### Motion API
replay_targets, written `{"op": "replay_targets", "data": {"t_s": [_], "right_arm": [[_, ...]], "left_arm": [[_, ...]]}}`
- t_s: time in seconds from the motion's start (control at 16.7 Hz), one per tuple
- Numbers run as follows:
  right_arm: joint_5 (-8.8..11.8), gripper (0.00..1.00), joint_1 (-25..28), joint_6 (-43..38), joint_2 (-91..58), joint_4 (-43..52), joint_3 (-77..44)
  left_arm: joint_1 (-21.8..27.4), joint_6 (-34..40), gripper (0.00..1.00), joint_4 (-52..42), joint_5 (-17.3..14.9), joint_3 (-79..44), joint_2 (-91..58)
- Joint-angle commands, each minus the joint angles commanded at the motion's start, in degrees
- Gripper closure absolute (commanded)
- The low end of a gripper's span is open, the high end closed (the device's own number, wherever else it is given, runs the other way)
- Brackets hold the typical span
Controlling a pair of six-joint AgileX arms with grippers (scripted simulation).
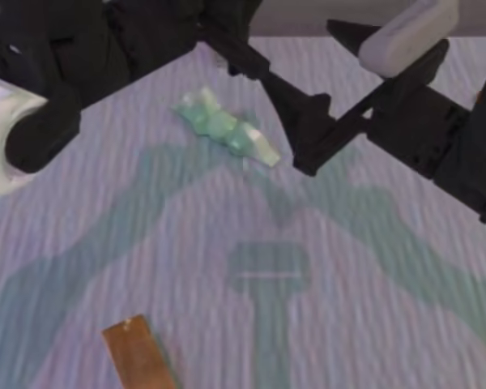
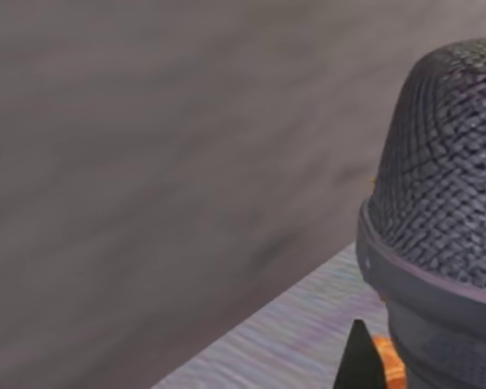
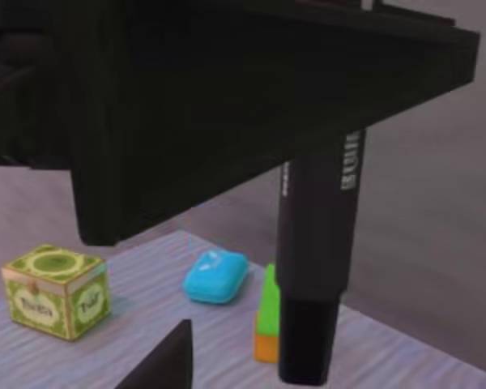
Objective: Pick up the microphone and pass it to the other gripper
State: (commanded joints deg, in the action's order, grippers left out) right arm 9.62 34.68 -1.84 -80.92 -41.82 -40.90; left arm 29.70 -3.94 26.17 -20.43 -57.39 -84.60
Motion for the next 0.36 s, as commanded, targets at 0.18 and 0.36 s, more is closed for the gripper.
{"op": "replay_targets", "data": {"t_s": [0.18, 0.36], "right_arm": [[1.1, 0.0, -0.8, -0.1, 7.2, 1.2, 5.6], [1.6, 0.0, -1.1, -0.1, 9.7, 1.5, 7.9]], "left_arm": [[-3.9, 0.0, 1.0, -0.2, -3.2, 1.8, 2.3], [-5.6, -0.1, 1.0, -0.4, -4.8, 2.6, 3.2]]}}
